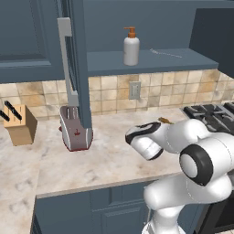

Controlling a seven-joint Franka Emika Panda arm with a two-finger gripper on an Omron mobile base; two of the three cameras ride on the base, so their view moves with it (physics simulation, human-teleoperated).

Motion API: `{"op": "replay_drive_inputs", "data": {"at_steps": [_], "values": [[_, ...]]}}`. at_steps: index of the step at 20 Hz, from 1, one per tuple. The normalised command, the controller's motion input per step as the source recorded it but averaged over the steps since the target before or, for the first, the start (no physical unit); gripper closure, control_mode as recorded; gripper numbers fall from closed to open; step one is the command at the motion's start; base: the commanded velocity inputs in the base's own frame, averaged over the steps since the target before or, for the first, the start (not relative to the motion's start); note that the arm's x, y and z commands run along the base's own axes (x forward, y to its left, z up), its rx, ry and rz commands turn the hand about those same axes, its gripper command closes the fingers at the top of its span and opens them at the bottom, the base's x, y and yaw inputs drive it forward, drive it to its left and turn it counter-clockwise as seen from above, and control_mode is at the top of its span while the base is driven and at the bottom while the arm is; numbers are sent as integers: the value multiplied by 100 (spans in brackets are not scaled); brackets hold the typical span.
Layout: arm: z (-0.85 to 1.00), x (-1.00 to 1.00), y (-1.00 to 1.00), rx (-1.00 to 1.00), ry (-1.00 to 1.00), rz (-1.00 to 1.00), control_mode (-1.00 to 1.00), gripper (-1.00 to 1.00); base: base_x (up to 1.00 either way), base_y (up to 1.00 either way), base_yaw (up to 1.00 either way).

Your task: Pick the dish brush and soap dispenser from the cabinet and place them on the counter.

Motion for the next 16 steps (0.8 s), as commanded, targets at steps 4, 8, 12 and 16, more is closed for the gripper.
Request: {"op": "replay_drive_inputs", "data": {"at_steps": [4,8,12,16], "values": [[58,2,0,0,9,-5,-100,-100,0,0,0],[73,1,0,2,2,-4,-100,-100,0,0,0],[63,0,0,4,0,-3,-100,-100,0,0,0],[56,0,0,4,3,0,-100,-100,0,0,0]]}}
